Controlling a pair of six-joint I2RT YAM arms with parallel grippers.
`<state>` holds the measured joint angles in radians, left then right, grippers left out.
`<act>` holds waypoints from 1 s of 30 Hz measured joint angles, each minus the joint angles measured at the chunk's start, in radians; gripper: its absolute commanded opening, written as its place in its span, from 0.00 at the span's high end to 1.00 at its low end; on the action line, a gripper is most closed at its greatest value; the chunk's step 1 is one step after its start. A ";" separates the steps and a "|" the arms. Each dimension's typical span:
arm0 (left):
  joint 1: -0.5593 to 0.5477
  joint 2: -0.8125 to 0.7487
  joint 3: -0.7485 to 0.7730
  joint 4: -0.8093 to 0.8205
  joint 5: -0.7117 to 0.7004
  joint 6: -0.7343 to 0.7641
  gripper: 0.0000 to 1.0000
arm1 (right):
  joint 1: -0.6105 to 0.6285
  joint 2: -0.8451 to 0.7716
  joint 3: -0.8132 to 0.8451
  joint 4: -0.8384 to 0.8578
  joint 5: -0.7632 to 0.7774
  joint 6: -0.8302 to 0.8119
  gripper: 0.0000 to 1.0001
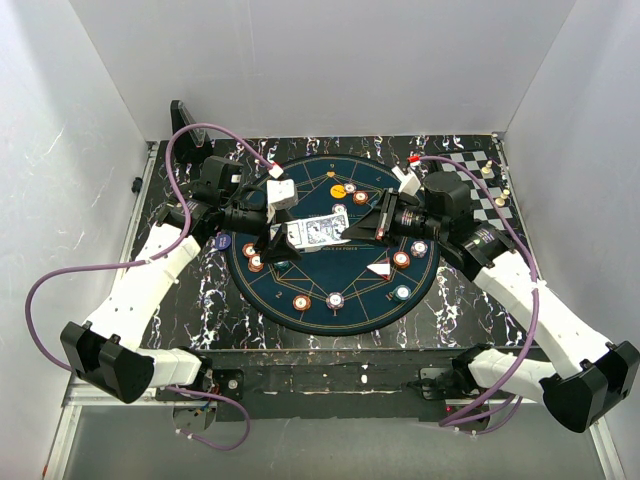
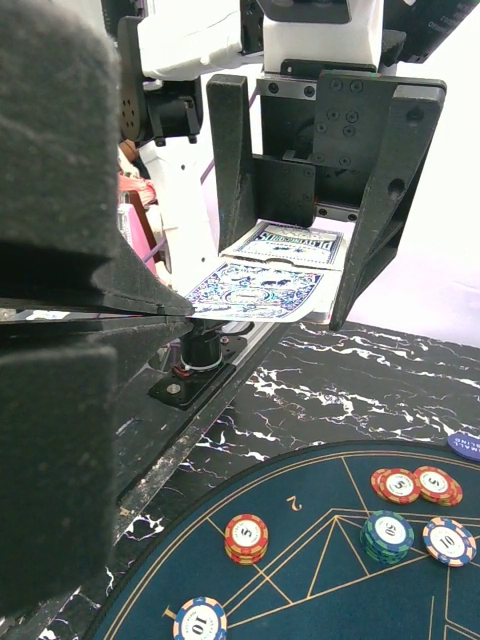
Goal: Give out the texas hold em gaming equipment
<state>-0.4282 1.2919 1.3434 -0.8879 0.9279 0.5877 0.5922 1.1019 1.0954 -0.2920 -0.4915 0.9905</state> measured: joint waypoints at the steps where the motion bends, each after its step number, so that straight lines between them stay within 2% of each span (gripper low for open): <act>1: 0.000 0.000 0.000 0.000 0.000 0.000 0.62 | 0.000 0.000 0.000 0.000 0.000 0.000 0.96; 19: 0.000 0.000 0.000 0.000 0.000 0.000 0.62 | -0.025 -0.079 0.000 -0.073 0.002 -0.026 0.99; 30: 0.000 0.000 0.000 0.000 0.000 0.000 0.62 | -0.082 -0.090 0.000 -0.077 -0.027 -0.016 0.99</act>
<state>-0.4282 1.2919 1.3434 -0.8879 0.9279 0.5877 0.5102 1.0119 1.0954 -0.3687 -0.5182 0.9741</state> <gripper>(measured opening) 0.657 0.021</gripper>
